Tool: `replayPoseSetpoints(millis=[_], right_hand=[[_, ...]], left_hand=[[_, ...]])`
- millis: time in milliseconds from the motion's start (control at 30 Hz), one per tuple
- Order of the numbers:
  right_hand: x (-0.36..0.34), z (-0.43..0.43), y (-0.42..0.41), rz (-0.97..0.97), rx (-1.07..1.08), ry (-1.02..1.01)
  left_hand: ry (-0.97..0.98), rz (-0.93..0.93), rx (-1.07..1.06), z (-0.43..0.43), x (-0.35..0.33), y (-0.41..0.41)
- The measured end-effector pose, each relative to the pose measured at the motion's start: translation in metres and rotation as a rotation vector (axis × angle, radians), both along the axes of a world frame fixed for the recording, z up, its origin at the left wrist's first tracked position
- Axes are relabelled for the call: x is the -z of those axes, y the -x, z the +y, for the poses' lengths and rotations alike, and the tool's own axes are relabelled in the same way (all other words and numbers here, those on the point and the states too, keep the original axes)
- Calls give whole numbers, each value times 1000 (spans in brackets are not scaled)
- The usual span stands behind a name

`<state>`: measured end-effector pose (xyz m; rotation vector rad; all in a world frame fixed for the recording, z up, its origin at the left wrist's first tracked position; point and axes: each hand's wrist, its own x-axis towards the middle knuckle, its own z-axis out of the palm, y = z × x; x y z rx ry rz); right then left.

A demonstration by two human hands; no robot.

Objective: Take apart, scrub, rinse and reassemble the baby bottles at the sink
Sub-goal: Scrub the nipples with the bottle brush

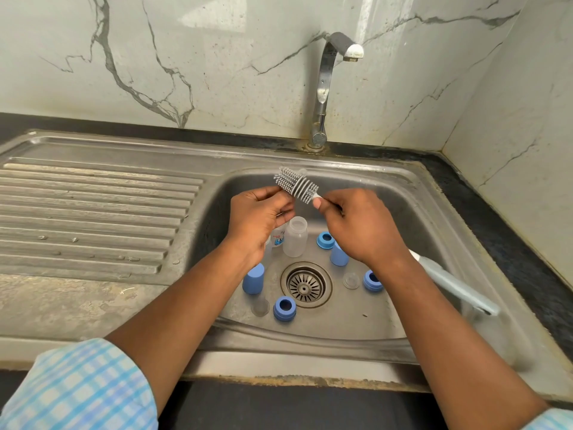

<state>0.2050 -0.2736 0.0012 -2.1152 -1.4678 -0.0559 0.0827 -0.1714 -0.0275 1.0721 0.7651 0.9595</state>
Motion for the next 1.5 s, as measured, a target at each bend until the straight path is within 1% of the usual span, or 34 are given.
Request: replayPoseSetpoints(millis=[133,267,367,500,567,633,700,867,1000,1100,1200,1333,1400,1500], right_hand=[[-2,4,-3,-80,144,-46],[-2,2,2,-103,136,-59],[-4,-1,2,-72,120,-70],[-6,-2,1,-30,75,-72],[-7,-4,1,-19,69,-80],[-9,-5,0,-15,73,-91],[-8,-6,-3,-1,78,-107],[-6,-6,-8,30,70,-129],[-6,-7,-4,51,2,-105],[-5,-6,0,36,-53,-43],[-5,-5,2,38,-52,1],[-7,-3,1,-28,87,-36],[-7,-1,3,-86,147,-34],[-7,1,7,-128,160,-23]], left_hand=[[-62,-2,22,-3,-3,0],[-60,22,8,0,-2,0],[9,-25,73,0,-5,1],[231,-155,248,-1,-9,3],[284,-129,235,3,-8,3],[309,-88,189,6,-5,3],[327,-83,172,7,-5,3],[382,-190,201,6,-8,4],[415,-255,194,6,-9,4],[418,-280,176,8,-9,5],[378,-250,187,7,-6,4],[302,-184,238,2,-5,1],[291,-182,225,1,-5,0],[288,-168,169,3,-4,0]])
